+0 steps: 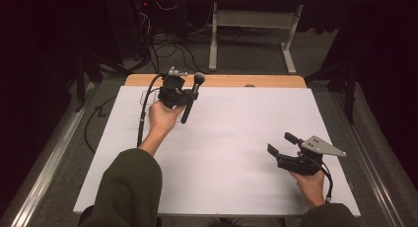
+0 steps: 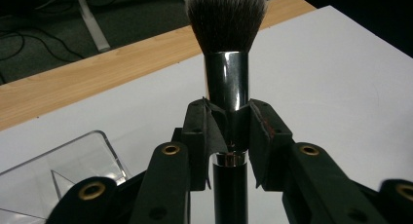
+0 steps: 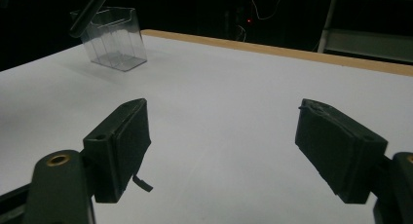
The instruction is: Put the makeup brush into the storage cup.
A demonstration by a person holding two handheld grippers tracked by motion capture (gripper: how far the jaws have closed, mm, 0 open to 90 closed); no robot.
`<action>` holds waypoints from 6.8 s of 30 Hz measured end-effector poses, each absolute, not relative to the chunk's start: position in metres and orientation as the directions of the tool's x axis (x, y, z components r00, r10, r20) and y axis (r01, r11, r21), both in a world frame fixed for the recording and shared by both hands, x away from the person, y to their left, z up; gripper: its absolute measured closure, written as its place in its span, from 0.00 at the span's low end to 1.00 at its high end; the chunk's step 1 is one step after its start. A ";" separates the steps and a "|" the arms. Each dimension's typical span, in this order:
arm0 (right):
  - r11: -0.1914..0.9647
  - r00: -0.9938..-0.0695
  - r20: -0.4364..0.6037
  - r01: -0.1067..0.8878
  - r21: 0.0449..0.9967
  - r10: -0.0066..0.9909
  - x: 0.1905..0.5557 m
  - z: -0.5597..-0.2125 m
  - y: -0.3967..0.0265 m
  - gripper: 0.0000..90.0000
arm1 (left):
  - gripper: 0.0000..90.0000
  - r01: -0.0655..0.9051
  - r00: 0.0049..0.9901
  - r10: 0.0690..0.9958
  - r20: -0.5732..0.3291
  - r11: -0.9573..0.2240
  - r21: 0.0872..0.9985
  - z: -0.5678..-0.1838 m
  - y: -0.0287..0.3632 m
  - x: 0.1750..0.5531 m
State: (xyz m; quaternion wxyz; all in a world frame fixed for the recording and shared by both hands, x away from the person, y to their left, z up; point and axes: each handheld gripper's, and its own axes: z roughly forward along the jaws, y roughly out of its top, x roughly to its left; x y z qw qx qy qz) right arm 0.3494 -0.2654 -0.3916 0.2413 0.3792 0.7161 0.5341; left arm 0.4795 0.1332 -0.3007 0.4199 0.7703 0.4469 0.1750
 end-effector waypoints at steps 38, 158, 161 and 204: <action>0.139 -0.597 0.063 0.286 0.948 0.800 0.349 -0.392 -0.266 0.24 | 0.79 0.478 0.456 0.887 -0.067 -0.181 0.859 -0.295 0.157 0.495; 0.136 -0.603 0.078 0.302 0.944 0.794 0.349 -0.393 -0.266 0.24 | 0.78 0.482 0.375 0.926 -0.044 -0.154 0.863 -0.339 0.184 0.515; 0.136 -0.601 0.078 0.302 0.944 0.795 0.349 -0.392 -0.266 0.24 | 0.78 0.484 0.375 0.926 -0.042 -0.158 0.861 -0.339 0.184 0.516; 0.140 -0.602 0.073 0.300 0.944 0.796 0.349 -0.393 -0.265 0.24 | 0.70 0.518 0.416 0.908 -0.053 -0.189 0.834 -0.348 0.186 0.512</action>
